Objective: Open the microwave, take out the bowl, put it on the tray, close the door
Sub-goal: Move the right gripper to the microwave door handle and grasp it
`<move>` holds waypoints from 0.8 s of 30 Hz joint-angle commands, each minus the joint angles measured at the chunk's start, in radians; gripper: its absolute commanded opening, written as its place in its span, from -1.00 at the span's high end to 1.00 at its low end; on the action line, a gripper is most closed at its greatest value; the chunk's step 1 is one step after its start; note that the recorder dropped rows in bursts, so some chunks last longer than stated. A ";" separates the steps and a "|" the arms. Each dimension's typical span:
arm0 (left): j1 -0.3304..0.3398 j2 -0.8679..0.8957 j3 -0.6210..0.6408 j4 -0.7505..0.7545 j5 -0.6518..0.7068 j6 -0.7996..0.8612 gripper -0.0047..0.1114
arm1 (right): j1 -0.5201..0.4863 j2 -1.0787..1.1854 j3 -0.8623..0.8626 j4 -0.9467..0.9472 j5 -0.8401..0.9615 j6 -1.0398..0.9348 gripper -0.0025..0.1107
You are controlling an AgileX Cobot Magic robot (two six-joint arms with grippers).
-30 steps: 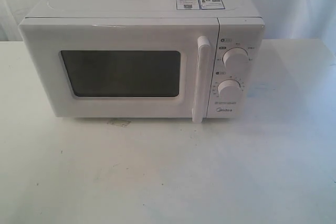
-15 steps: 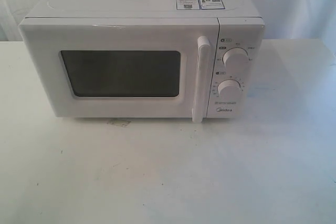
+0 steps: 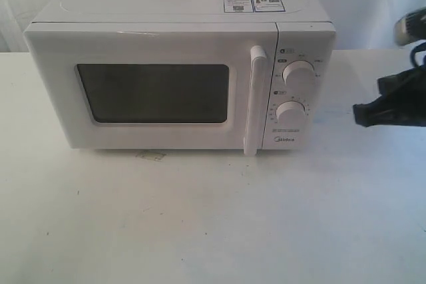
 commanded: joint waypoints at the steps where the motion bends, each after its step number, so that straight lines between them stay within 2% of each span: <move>1: -0.008 -0.004 0.004 -0.003 0.003 -0.003 0.92 | 0.138 0.088 -0.003 0.007 -0.014 -0.092 0.96; 5: -0.008 -0.004 0.004 -0.003 0.003 -0.003 0.92 | 0.304 0.114 -0.003 0.086 0.080 -0.315 0.96; 7: -0.008 -0.004 0.004 -0.003 0.003 -0.003 0.92 | 0.384 0.114 -0.003 0.232 0.132 -0.525 0.96; 10: -0.008 -0.004 0.004 -0.003 0.003 -0.003 0.92 | 0.430 0.114 -0.003 0.520 0.193 -0.882 0.96; 12: -0.008 -0.004 0.004 -0.003 0.003 -0.003 0.92 | 0.428 0.114 -0.003 0.675 0.208 -1.037 0.96; 15: -0.008 -0.004 0.004 -0.003 0.003 -0.003 0.92 | 0.375 0.118 -0.003 0.794 0.192 -1.145 0.96; 17: -0.008 -0.004 0.004 -0.003 0.003 -0.003 0.92 | 0.296 0.122 -0.003 0.835 0.178 -1.151 0.96; 21: -0.008 -0.004 0.004 -0.003 0.003 -0.003 0.92 | 0.134 0.136 -0.007 1.007 0.159 -1.301 0.96; 22: -0.008 -0.004 0.004 -0.003 0.003 -0.003 0.92 | 0.073 0.151 -0.020 1.073 0.201 -1.345 0.96; 24: -0.008 -0.004 0.004 -0.003 0.003 -0.003 0.92 | 0.009 0.188 -0.054 1.195 0.426 -1.452 0.96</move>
